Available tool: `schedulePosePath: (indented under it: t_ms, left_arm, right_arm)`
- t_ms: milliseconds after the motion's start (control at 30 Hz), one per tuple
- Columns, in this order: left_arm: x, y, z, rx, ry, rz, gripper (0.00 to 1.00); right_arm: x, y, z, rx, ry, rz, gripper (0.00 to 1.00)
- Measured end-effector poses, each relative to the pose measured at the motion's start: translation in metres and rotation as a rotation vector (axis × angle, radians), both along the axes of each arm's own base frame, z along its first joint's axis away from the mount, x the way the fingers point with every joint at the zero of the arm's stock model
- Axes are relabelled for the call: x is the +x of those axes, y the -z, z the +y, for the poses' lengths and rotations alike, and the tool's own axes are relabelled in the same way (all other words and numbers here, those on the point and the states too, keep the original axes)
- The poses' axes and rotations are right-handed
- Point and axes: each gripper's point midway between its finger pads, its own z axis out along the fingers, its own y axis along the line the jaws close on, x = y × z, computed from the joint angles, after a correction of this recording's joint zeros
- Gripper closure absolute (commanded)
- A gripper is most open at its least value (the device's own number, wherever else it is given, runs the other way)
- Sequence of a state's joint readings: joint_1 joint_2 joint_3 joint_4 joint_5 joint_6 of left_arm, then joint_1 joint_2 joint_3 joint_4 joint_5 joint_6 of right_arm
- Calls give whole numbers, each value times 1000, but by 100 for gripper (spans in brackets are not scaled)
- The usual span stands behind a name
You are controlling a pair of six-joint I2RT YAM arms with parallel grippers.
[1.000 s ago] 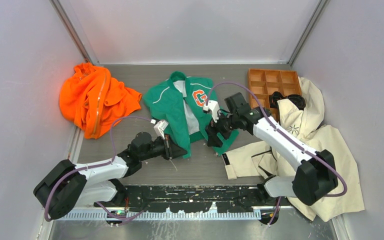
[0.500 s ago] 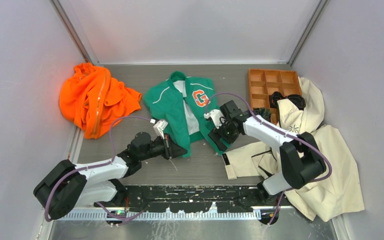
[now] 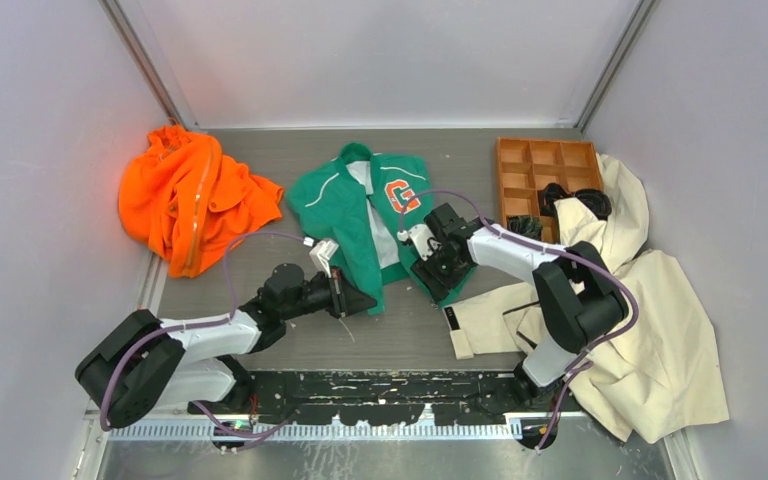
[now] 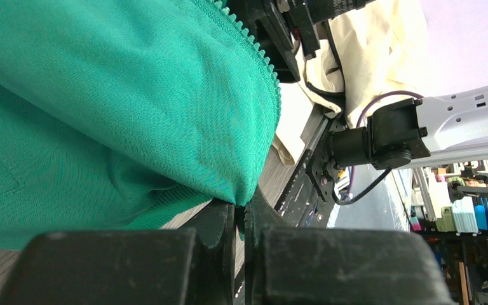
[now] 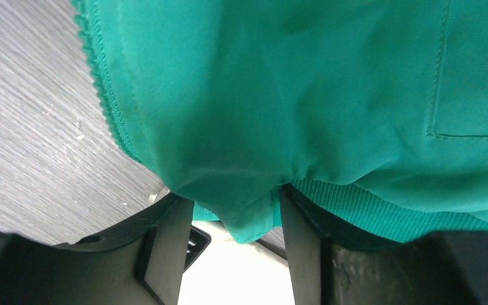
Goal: Zip up the jacket
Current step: Pick up the jacket from the center of the board.
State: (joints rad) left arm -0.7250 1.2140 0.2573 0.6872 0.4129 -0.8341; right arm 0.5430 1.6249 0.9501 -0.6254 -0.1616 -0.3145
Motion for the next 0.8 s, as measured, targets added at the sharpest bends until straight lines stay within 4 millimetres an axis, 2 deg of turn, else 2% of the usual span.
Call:
schedulePosePath:
  t_ms: [333,400,533,700,800]
  left_arm:
    - [0,0,1,-4,-1,-4,100]
    - [0,1,1,-3,-1,-3,100]
    - [0,0,1,-3,-2,-4,100]
    - [0,0,1,-4,-2,-4,100]
    - [0,-1,1,-6,-2,-7,100]
  right_arm:
    - [3,0,3,4,5,4,78]
    - [3,-1,5,13,4,6,81]
    - [2,-4,9,41,0,14,80]
    - [0,-8,10,86,10,38,70]
    - [-1,-9,9,93,14,50,68]
